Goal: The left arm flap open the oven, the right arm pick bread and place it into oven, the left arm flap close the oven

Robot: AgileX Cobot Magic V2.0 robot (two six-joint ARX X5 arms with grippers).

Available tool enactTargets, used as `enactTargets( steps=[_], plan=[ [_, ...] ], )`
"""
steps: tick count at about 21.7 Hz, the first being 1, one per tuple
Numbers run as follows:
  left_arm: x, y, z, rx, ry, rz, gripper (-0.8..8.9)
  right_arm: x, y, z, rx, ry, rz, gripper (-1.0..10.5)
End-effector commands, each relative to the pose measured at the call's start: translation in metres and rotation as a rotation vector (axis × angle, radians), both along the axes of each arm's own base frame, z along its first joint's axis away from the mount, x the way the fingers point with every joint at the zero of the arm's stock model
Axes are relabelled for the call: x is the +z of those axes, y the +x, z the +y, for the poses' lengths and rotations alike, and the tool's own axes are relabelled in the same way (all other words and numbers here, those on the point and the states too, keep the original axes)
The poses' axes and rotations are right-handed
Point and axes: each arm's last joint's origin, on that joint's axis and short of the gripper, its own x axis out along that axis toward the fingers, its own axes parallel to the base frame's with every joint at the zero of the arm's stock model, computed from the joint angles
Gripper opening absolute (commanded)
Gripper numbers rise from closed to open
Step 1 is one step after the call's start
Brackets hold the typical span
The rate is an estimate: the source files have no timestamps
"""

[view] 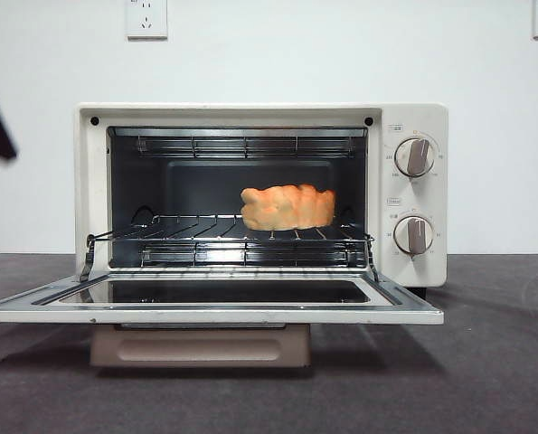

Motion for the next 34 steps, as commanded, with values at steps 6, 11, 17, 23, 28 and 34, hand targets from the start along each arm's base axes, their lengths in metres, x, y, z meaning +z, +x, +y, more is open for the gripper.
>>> enactTargets(
  steps=[6,11,17,23,28,34],
  plan=[
    [-0.055,-0.007,0.008,0.134,-0.061,0.092,0.07,0.007,-0.001,-0.001,0.0,0.034,-0.018,4.3],
    [-0.08,-0.019,0.01,0.182,-0.071,0.19,0.07,0.008,0.0,-0.001,-0.036,0.034,-0.037,4.3],
    [-0.092,-0.026,0.007,0.179,-0.049,0.226,0.07,0.012,0.001,-0.001,-0.051,0.05,-0.069,4.3],
    [-0.103,-0.021,-0.002,0.13,-0.04,0.278,0.07,0.014,0.002,0.0,-0.052,0.061,-0.088,4.3],
    [-0.113,-0.011,-0.004,0.136,-0.093,0.306,0.07,0.013,0.002,0.0,-0.052,0.061,-0.088,4.3],
    [-0.115,-0.009,-0.005,0.124,-0.126,0.316,0.07,0.013,0.002,0.0,-0.052,0.061,-0.087,4.3]
  ],
)
